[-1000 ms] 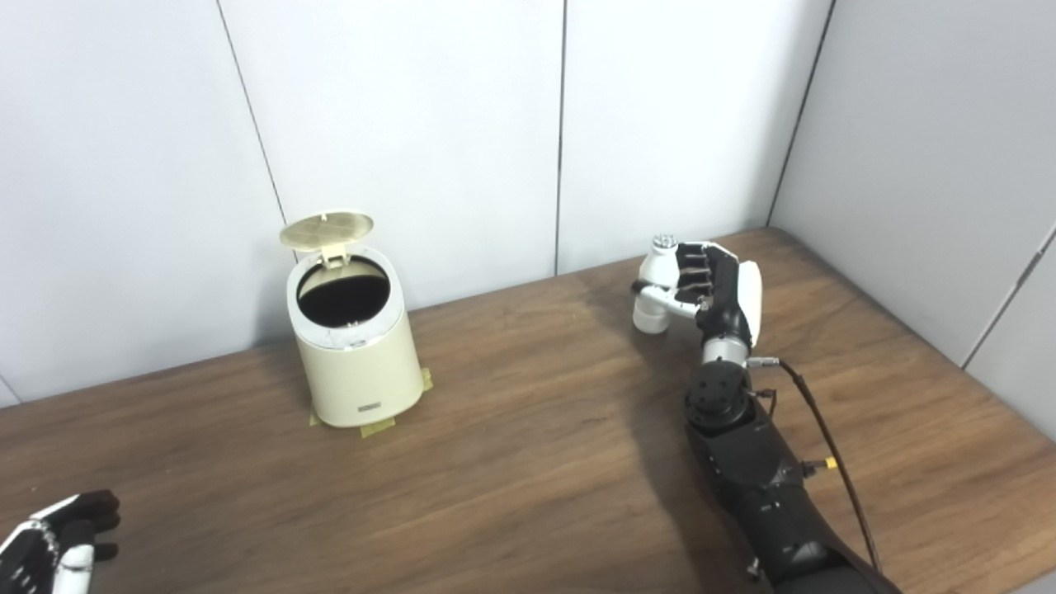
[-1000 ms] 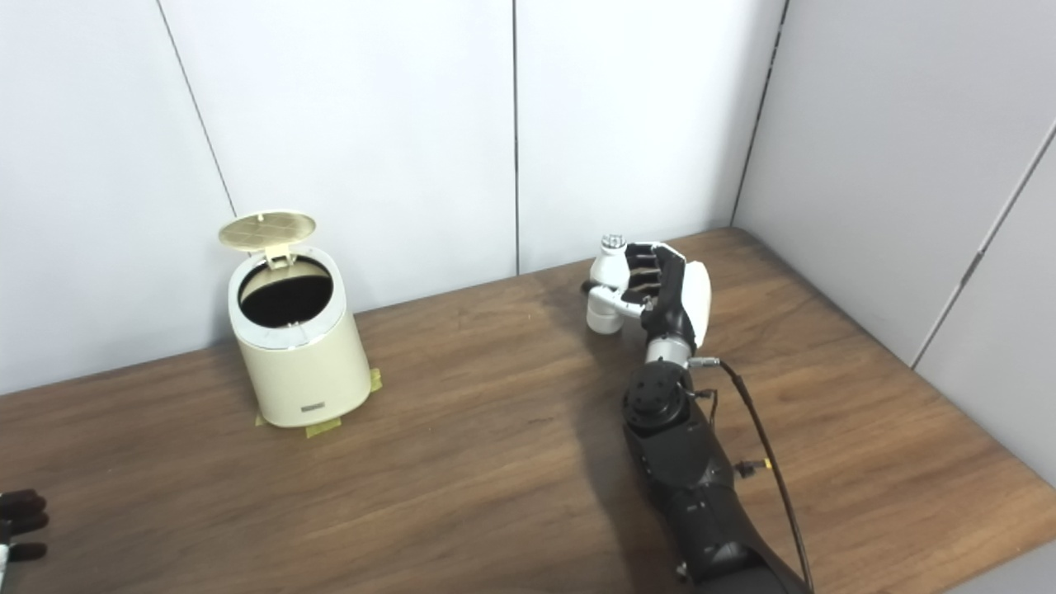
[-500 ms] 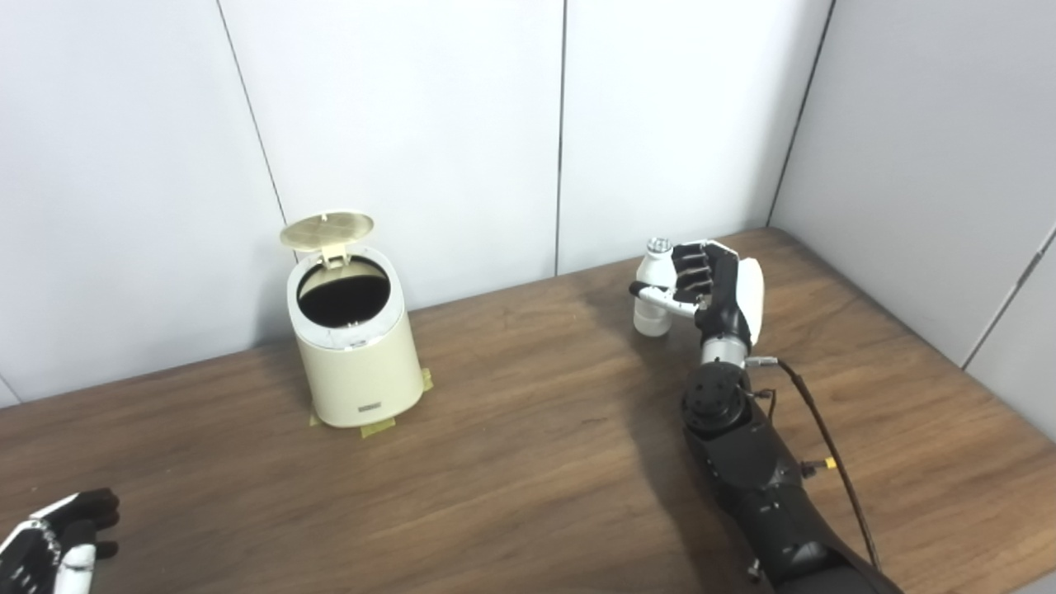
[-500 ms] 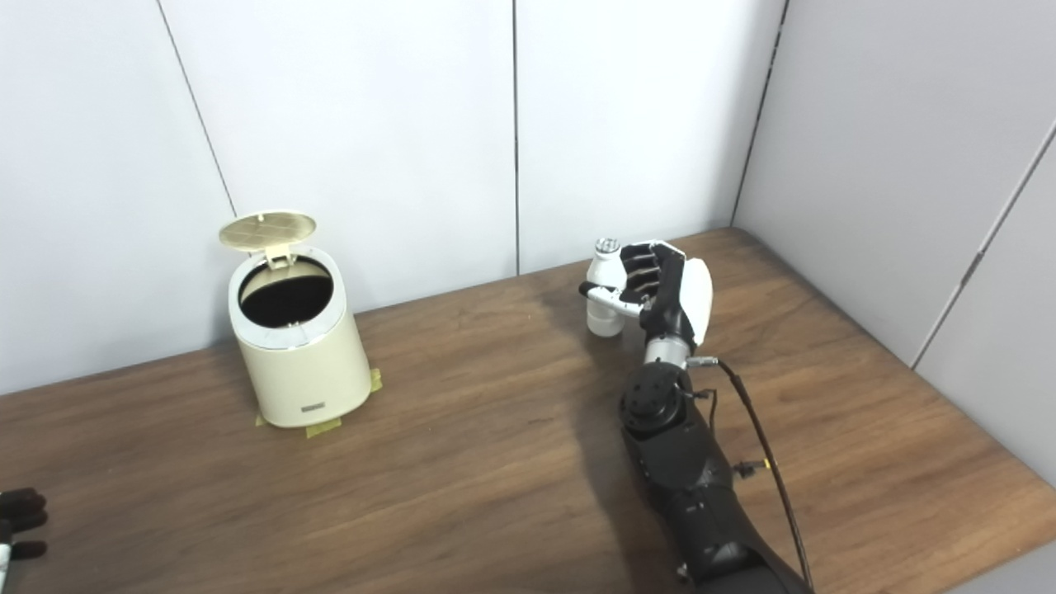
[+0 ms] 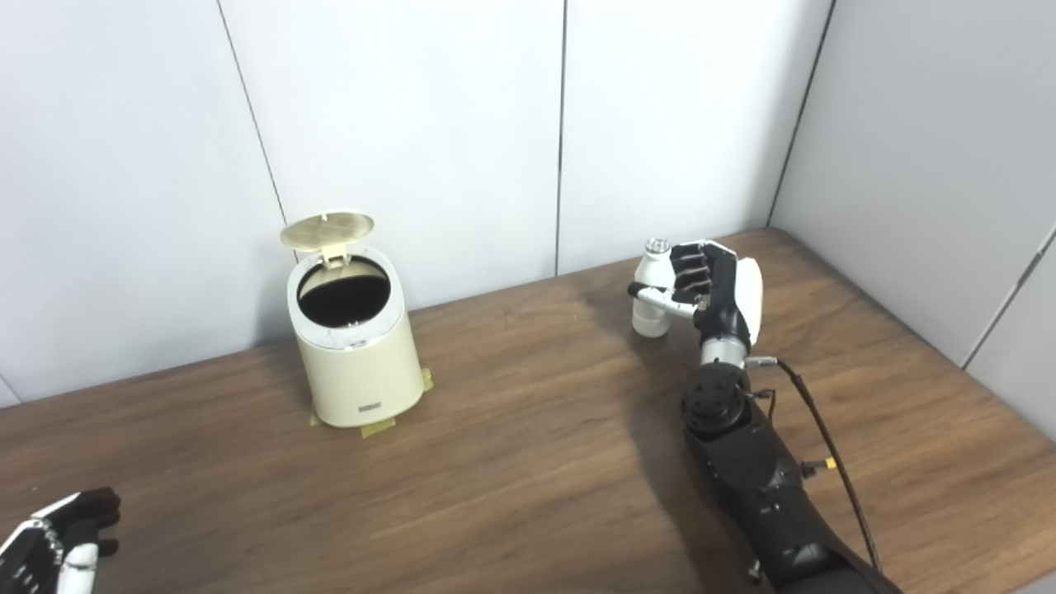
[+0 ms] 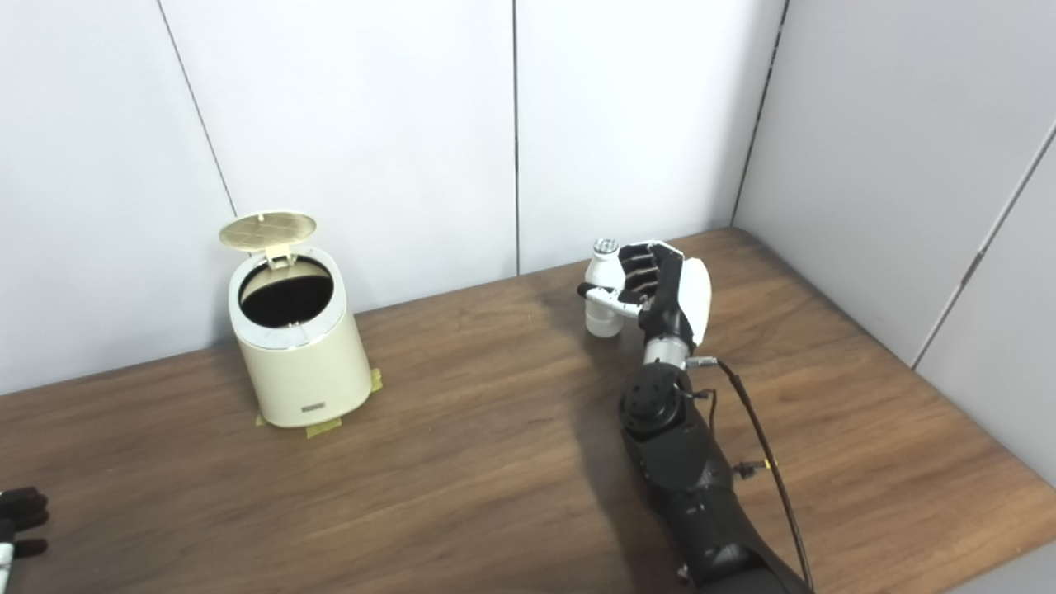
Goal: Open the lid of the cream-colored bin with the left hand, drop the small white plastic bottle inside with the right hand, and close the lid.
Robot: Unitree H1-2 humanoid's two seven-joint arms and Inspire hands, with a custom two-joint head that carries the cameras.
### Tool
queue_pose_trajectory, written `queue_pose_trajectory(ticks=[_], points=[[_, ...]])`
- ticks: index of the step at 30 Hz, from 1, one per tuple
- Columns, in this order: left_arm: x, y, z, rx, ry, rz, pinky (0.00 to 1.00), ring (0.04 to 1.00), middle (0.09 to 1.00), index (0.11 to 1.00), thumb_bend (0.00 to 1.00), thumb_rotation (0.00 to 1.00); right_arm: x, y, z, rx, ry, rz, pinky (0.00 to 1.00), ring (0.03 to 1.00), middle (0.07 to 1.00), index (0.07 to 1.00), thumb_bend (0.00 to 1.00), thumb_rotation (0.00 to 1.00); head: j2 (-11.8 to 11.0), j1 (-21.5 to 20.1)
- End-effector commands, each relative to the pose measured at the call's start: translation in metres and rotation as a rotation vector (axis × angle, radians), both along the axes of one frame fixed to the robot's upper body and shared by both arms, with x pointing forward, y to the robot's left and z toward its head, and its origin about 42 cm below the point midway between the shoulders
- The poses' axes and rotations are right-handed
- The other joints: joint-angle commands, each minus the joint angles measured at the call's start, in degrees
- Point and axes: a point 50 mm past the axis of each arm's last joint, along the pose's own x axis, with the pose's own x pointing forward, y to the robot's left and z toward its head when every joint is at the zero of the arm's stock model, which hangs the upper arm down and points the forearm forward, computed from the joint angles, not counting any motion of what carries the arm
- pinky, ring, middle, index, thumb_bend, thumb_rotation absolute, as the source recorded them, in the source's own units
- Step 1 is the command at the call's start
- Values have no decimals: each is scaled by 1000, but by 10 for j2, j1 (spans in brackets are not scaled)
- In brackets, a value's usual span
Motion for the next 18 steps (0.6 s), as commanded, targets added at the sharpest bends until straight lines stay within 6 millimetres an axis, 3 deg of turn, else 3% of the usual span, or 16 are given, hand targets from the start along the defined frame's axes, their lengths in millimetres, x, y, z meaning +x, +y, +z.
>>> queue_pose_trajectory(ticks=[1,6,10,18], points=[[5,-3,8,17,-55,-16,593,689,695,687,344,605,10,-4,36,-51,-102,24,371,439,465,497,526,0,1,2],[6,-6,6,2,-52,-24,599,693,700,691,342,593,12,3,45,-76,-112,53,414,474,496,477,525,0,-1,9],[7,-7,6,4,-56,-26,608,697,699,690,351,609,13,9,54,-88,-127,82,364,429,464,495,526,0,-2,16],[6,-12,6,6,-69,-22,591,687,693,684,362,610,14,28,73,-86,-159,152,364,436,479,490,525,0,-1,34]])
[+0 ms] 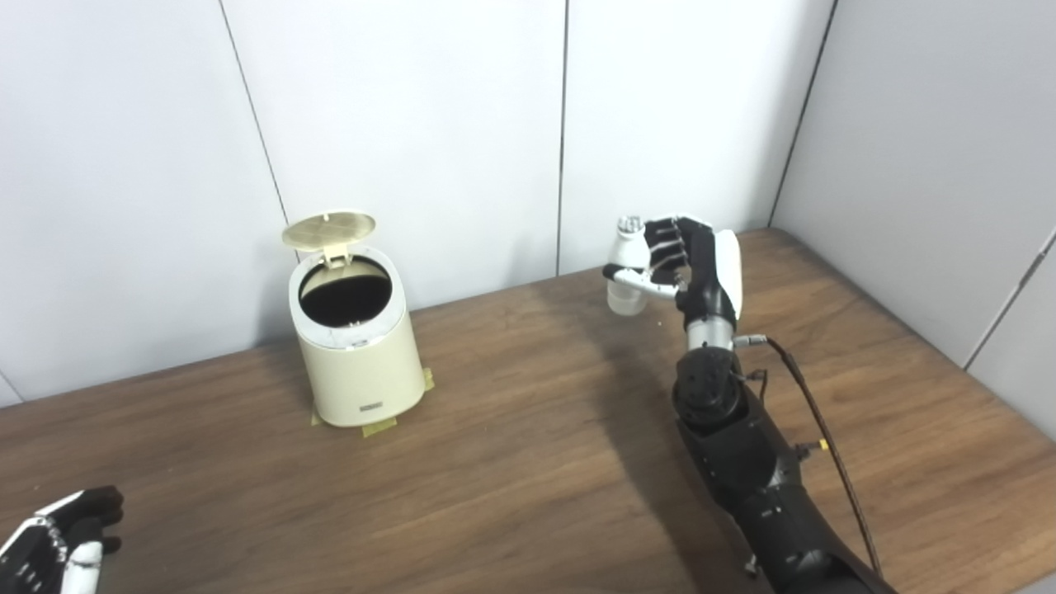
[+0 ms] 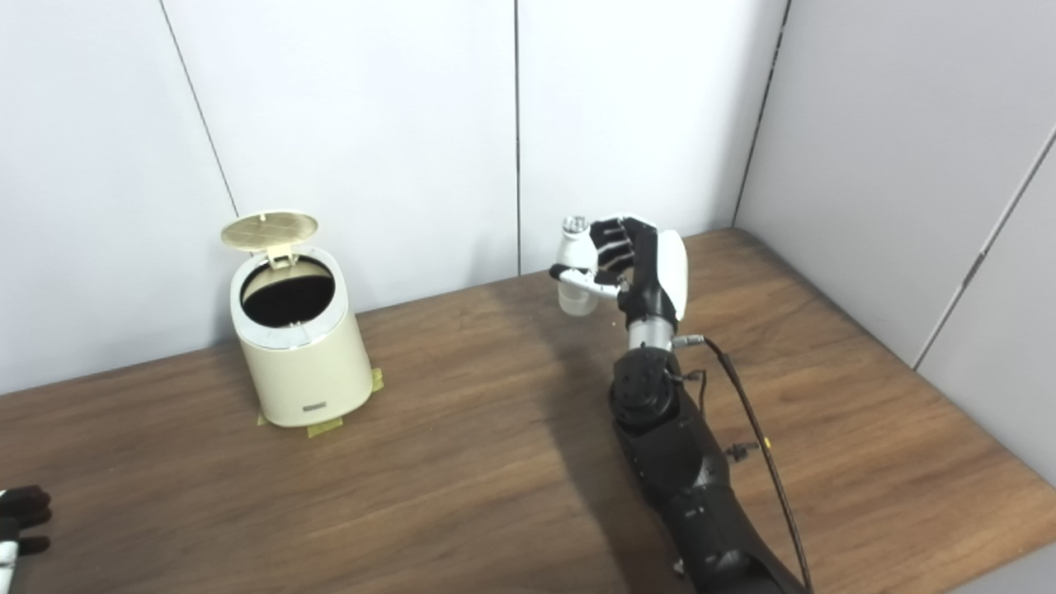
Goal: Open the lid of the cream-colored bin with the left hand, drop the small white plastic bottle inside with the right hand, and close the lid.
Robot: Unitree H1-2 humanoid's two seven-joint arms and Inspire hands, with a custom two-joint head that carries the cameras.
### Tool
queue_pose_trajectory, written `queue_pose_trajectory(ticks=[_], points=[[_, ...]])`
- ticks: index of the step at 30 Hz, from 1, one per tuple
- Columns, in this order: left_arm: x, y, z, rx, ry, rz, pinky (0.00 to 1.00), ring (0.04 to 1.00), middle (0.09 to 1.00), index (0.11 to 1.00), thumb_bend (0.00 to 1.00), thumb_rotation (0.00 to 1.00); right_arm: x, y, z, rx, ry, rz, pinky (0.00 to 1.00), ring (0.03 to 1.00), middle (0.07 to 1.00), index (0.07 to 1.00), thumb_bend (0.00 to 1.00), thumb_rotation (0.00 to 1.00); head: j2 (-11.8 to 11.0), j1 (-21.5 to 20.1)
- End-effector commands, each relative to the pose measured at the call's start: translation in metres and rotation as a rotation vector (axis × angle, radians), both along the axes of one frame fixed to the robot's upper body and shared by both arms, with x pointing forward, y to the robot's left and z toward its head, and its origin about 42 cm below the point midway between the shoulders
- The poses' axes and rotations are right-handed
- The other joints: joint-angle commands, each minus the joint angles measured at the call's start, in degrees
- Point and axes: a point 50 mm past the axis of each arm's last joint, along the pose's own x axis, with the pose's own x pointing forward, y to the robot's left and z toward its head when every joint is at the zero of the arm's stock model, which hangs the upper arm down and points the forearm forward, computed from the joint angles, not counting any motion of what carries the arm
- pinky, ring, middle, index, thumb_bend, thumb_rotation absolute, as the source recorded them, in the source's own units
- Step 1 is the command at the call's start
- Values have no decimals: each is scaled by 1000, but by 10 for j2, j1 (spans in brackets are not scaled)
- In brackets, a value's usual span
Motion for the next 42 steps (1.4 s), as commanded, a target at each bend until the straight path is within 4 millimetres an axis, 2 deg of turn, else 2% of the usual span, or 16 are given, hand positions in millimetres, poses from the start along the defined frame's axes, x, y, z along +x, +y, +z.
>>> queue_pose_trajectory(ticks=[1,11,14,19,25,29,32,34,42], points=[[5,-10,5,2,-57,-13,589,685,693,684,364,615,11,8,39,-30,-99,36,362,434,479,490,525,0,0,1],[6,-19,8,26,-57,-11,596,688,694,689,357,635,18,43,57,-27,-115,135,371,446,482,487,525,0,0,24],[6,-22,9,22,-60,-14,596,687,692,686,345,630,20,55,61,-17,-124,167,349,415,472,494,525,0,-1,32],[7,-28,11,17,-75,-24,590,683,686,679,286,564,22,79,69,-1,-118,222,376,440,497,467,524,0,-2,47],[7,-36,11,20,-84,-18,591,675,683,675,237,491,20,108,80,8,-150,304,350,406,480,481,525,0,-5,72],[8,-39,10,33,-89,-6,590,674,681,674,226,473,18,127,89,-16,-160,337,389,470,523,446,520,0,-7,91],[8,-43,10,35,-82,1,593,674,681,676,225,472,16,138,95,2,-169,374,366,421,485,476,523,0,-8,108],[8,-45,10,46,-66,-1,603,682,688,683,224,490,16,145,98,21,-187,407,357,416,461,499,520,0,-9,114],[7,-57,2,25,64,-7,677,754,762,762,299,863,17,157,108,61,-227,468,384,440,471,497,517,0,-14,153]])
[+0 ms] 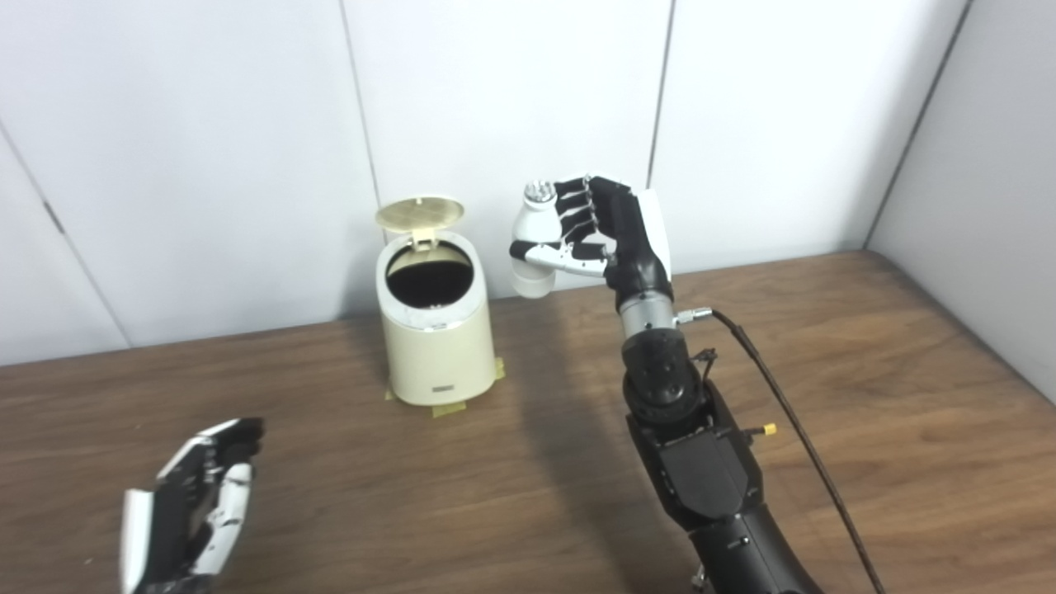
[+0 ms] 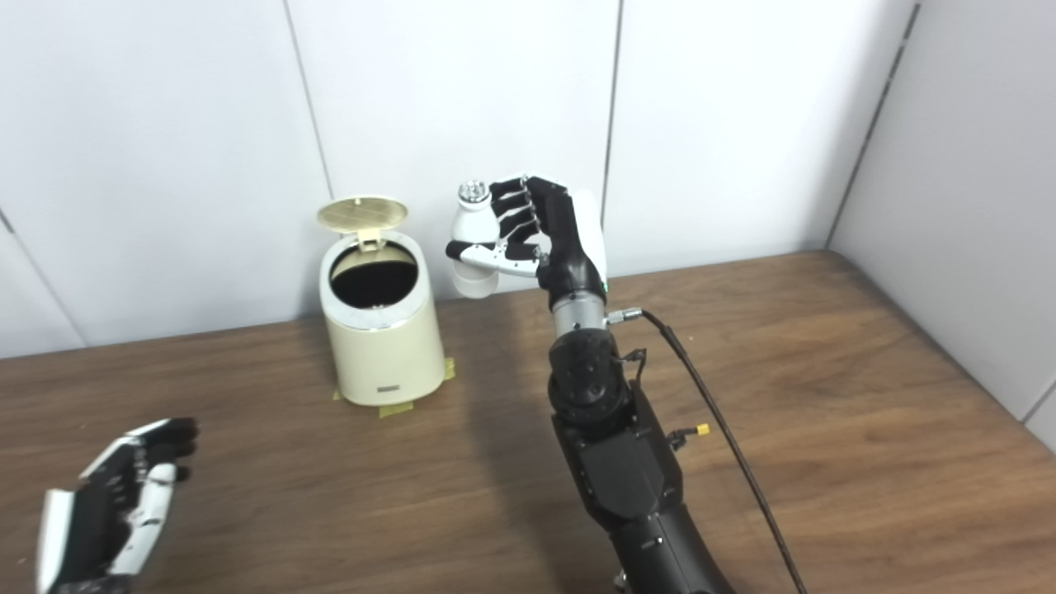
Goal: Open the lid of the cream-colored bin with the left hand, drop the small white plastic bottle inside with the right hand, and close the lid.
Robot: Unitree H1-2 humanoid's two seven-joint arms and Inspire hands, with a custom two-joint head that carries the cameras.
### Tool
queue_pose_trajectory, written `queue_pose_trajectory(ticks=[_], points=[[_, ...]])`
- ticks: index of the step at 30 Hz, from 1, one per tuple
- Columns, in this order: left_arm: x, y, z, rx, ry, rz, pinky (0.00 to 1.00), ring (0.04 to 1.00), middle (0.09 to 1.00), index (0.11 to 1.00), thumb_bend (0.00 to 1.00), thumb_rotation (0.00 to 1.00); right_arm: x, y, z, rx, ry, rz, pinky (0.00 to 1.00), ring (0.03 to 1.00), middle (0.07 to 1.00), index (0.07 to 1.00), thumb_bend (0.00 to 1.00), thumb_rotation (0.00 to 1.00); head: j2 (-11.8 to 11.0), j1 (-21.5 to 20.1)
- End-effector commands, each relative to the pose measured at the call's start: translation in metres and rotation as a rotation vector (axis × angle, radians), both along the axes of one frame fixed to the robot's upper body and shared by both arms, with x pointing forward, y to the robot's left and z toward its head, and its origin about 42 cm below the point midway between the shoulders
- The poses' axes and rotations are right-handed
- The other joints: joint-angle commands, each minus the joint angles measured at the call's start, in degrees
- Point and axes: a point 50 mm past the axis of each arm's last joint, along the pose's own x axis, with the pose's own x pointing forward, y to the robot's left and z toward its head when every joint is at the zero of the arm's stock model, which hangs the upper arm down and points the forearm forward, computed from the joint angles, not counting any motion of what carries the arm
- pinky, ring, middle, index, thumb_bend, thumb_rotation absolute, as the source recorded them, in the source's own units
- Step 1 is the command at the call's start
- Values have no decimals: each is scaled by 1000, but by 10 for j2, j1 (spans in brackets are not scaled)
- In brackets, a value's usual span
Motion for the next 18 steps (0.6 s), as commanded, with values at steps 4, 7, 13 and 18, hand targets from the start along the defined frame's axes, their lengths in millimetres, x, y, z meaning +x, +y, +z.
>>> queue_pose_trajectory(ticks=[4,7,13,18], points=[[1,-7,2,-16,-6,5,699,772,783,786,339,948,4,11,46,15,-135,39,385,440,464,502,517,0,-2,7],[1,-9,-1,-19,-10,10,700,770,783,783,338,948,4,12,52,30,-150,49,382,437,462,509,516,0,-3,11],[1,-15,-3,-25,4,12,721,783,792,791,336,948,5,15,57,45,-166,67,394,438,470,502,517,0,-11,22],[2,-20,-6,-55,18,5,734,793,802,801,339,948,7,21,59,30,-178,82,391,442,476,495,517,0,-14,34]])
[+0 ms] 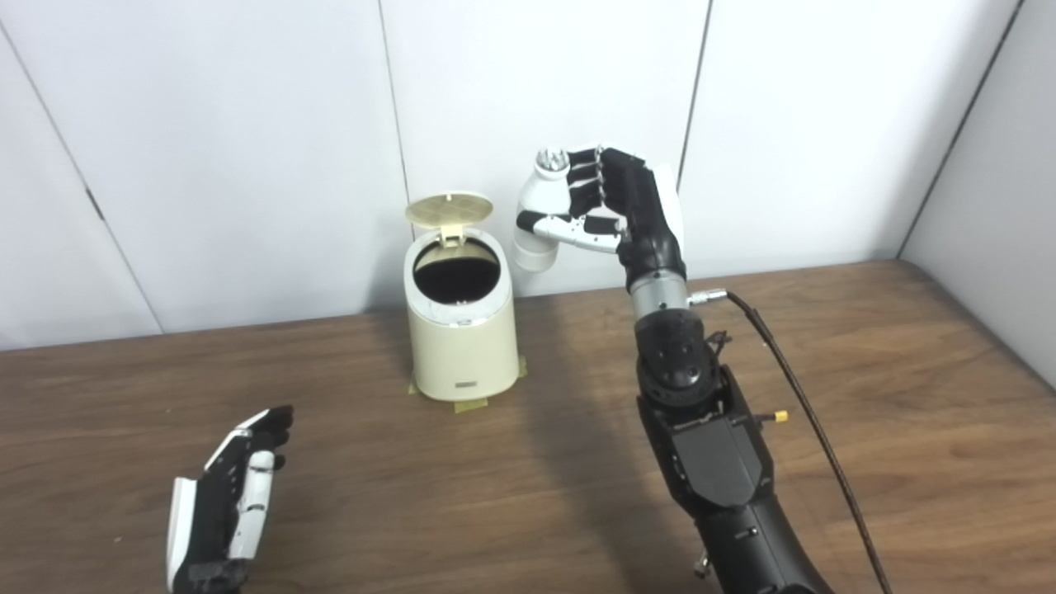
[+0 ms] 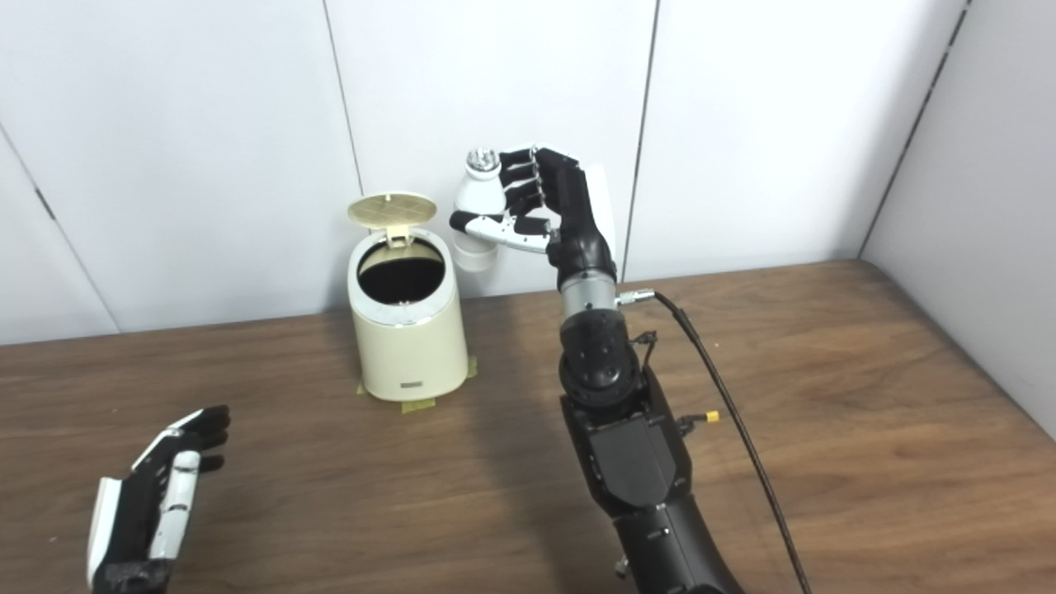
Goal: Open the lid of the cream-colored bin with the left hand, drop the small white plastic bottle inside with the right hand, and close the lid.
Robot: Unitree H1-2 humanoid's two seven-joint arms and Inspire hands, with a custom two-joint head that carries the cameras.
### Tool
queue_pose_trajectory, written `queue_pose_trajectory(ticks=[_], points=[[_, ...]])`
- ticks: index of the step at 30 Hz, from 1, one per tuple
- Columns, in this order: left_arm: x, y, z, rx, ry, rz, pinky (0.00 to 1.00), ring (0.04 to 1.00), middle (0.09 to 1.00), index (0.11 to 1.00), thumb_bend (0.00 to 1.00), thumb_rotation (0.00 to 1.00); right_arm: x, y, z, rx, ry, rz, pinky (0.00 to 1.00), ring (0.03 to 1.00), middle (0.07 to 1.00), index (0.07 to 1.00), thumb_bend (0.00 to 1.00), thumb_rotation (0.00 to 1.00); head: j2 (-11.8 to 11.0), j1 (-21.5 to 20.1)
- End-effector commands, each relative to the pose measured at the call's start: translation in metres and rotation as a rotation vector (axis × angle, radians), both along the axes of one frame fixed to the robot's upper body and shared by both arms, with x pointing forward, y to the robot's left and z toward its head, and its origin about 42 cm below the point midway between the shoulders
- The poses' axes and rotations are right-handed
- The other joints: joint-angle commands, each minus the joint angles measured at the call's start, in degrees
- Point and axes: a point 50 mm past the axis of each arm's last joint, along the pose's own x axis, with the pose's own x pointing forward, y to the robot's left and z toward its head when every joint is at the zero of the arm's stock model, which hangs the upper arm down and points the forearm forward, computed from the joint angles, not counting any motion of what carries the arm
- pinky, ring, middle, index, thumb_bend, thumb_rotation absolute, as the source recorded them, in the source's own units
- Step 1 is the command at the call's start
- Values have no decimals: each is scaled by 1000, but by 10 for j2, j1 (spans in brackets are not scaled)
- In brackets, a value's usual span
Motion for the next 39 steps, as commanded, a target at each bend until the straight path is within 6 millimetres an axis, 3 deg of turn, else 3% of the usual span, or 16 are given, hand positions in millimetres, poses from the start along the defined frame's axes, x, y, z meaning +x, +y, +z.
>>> queue_pose_trajectory(ticks=[1,7,29,39], points=[[2,-15,-3,-37,0,-10,742,800,808,804,340,950,3,11,37,-18,-131,30,388,443,475,496,517,0,0,2],[2,-21,-5,-22,23,-14,771,835,840,832,356,981,8,18,34,-52,-143,36,361,435,482,502,517,0,-4,16],[3,-38,-8,-9,6,-8,743,823,832,829,327,975,26,42,8,-15,-143,115,383,437,481,505,516,0,-18,51],[3,-41,-9,-2,-5,-7,733,816,827,827,337,981,30,52,7,-29,-158,144,374,433,470,516,516,0,-21,57]])
